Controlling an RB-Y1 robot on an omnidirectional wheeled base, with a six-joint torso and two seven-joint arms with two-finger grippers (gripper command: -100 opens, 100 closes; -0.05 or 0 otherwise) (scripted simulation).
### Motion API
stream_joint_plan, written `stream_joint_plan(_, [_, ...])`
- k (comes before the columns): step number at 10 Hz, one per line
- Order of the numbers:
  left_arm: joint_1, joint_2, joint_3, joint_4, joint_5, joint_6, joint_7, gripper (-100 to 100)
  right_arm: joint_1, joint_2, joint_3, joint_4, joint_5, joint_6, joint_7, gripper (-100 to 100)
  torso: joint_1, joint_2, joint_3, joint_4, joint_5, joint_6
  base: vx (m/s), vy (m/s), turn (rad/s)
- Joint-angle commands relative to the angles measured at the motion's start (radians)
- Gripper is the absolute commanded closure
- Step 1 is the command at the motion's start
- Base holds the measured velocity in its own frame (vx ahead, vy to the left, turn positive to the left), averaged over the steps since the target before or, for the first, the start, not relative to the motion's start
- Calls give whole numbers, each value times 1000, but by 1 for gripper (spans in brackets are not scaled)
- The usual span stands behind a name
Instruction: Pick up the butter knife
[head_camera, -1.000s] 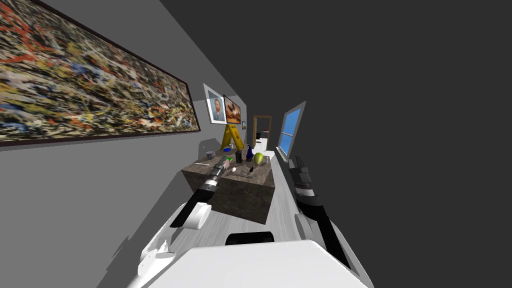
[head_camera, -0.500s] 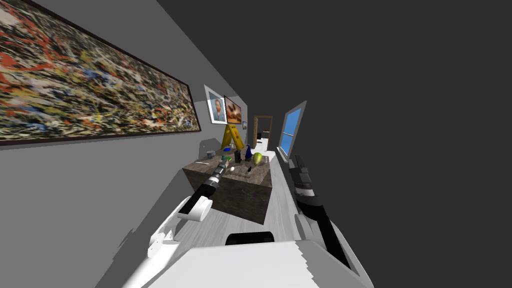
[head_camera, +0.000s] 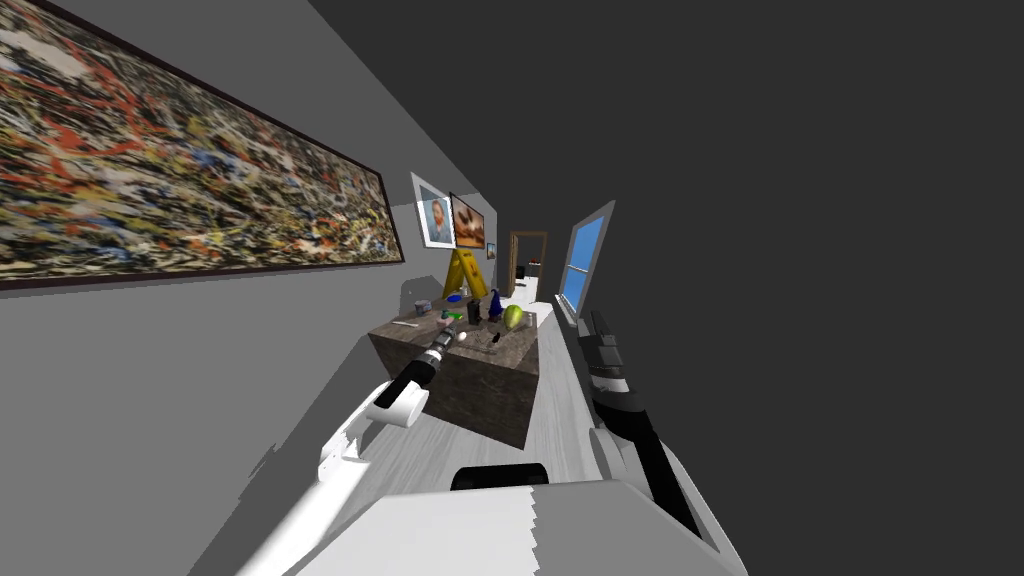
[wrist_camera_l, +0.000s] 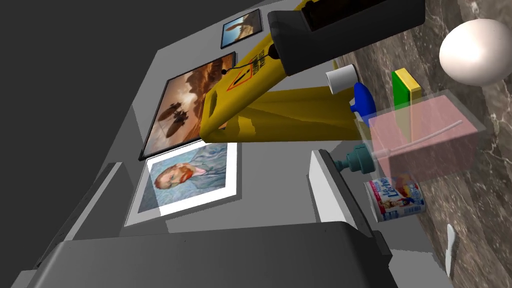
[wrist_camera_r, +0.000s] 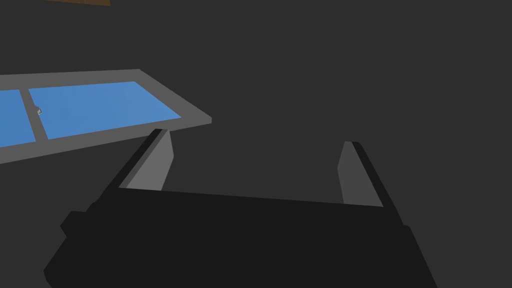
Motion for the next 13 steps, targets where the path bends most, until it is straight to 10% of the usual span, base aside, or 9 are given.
stream_joint_plan(1, [-13,15,1,13,7,50,-7,-100,0,0,0,0,0,0,0,0,0,0,0,0,0,0,-19,-89,43])
stream_joint_plan(13, [-176,100,-2,187,45,355,-60,-100,0,0,0,0,0,0,0,0,0,0,0,0,0,0,-6,-68,28])
